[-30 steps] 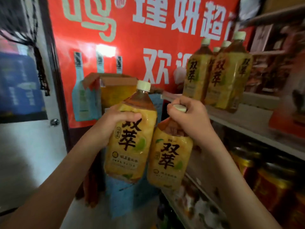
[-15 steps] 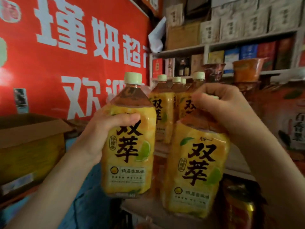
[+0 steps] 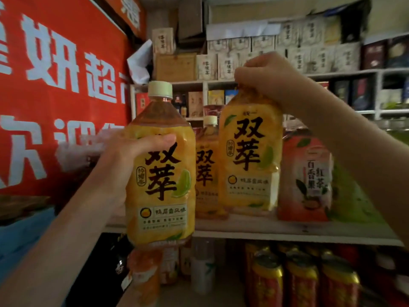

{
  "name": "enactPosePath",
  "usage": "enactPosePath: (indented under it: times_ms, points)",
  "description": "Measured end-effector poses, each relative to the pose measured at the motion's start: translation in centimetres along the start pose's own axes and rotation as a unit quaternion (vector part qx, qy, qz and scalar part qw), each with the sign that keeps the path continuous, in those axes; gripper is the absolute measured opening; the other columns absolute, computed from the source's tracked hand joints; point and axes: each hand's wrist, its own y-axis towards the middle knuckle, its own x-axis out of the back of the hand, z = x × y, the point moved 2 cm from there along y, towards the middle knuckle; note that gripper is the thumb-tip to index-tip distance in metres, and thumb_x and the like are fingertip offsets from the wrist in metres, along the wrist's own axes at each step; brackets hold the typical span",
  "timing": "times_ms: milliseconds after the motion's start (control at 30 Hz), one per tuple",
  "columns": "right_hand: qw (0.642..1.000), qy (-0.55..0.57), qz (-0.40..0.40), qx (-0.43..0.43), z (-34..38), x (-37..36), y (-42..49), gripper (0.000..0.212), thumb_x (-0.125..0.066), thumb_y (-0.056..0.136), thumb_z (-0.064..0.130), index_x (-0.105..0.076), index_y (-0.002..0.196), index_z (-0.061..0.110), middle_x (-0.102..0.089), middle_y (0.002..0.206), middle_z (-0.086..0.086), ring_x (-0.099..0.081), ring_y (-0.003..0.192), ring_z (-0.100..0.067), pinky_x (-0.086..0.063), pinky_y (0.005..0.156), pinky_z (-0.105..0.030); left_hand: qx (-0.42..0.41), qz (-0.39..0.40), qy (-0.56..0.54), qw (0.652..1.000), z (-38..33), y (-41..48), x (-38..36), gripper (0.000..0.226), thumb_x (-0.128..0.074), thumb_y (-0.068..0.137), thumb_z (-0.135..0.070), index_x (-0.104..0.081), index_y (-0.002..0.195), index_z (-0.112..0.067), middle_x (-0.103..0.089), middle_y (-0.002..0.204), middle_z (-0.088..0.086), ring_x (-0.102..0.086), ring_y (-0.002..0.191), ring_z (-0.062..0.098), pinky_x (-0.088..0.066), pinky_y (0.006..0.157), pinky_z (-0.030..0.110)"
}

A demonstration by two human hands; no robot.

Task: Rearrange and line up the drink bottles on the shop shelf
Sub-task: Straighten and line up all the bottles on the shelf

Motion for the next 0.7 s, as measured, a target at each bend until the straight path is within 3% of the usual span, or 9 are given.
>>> enactPosePath:
  times_ms: [133, 333, 433, 533, 600, 700]
  points:
    - [0.994, -0.096, 0.059, -0.006, -1.3, 0.0, 2.1, 0.025, -0.06, 0.084, 0.027, -0.056, 0.063, 0.014, -0.047, 0.034, 0.014, -0.043, 0.032, 0.003, -0.035, 0.036, -0.009, -0.035, 0.054, 0.022, 0.998, 0.4, 0.4, -1.5, 0.03, -0.078, 0.045, -0.04, -0.074, 0.074, -0.037, -0.075, 0.081, -0.001, -0.072, 0.076, 0.02, -0.052, 0.065, 0.038]
    - [0.954, -0.264, 0.14, -0.006, -3.8, 1.7, 4.4, 0.042, -0.056, 0.087, 0.037, -0.066, 0.087, -0.004, -0.058, 0.062, -0.002, -0.054, 0.054, -0.012, -0.047, 0.045, -0.016, -0.02, 0.069, 0.005, 0.997, 1.3, 1.2, -1.8, 0.032, -0.079, 0.045, -0.042, -0.074, 0.075, -0.032, -0.074, 0.08, 0.002, -0.072, 0.073, 0.023, -0.053, 0.059, 0.033]
    - [0.936, -0.312, 0.164, 0.001, -4.9, 1.4, 4.5, 0.046, -0.054, 0.089, 0.041, -0.065, 0.084, -0.004, -0.055, 0.062, -0.002, -0.051, 0.053, -0.012, -0.045, 0.041, -0.013, -0.014, 0.069, 0.0, 0.998, 1.8, 1.5, -2.0, 0.031, -0.079, 0.043, -0.042, -0.074, 0.072, -0.032, -0.074, 0.079, 0.003, -0.072, 0.072, 0.024, -0.054, 0.054, 0.029]
    - [0.915, -0.358, 0.186, 0.008, -6.0, 1.1, 4.2, 0.049, -0.049, 0.091, 0.045, -0.062, 0.074, 0.0, -0.05, 0.057, -0.002, -0.047, 0.051, -0.015, -0.041, 0.046, -0.018, -0.011, 0.076, -0.005, 0.997, 1.6, 1.4, -2.3, 0.03, -0.081, 0.044, -0.036, -0.074, 0.072, -0.032, -0.074, 0.079, 0.004, -0.072, 0.071, 0.024, -0.054, 0.051, 0.026]
    - [0.903, -0.375, 0.21, 0.009, -6.6, 0.9, 3.9, 0.048, -0.047, 0.091, 0.045, -0.064, 0.079, 0.001, -0.057, 0.064, -0.006, -0.053, 0.053, -0.015, -0.043, 0.047, -0.017, -0.016, 0.079, -0.011, 0.997, 1.4, 1.4, -2.6, 0.029, -0.079, 0.045, -0.038, -0.074, 0.073, -0.033, -0.074, 0.08, 0.004, -0.072, 0.07, 0.022, -0.053, 0.049, 0.022]
    - [0.891, -0.371, 0.261, 0.013, -7.1, 0.6, 3.7, 0.026, -0.048, 0.091, 0.043, -0.062, 0.081, 0.024, -0.065, 0.079, -0.011, -0.065, 0.063, -0.017, -0.054, 0.058, -0.027, -0.027, 0.078, -0.007, 0.997, 1.3, 1.7, -3.0, 0.03, -0.081, 0.044, -0.037, -0.073, 0.073, -0.033, -0.074, 0.08, 0.003, -0.072, 0.07, 0.02, -0.052, 0.048, 0.019]
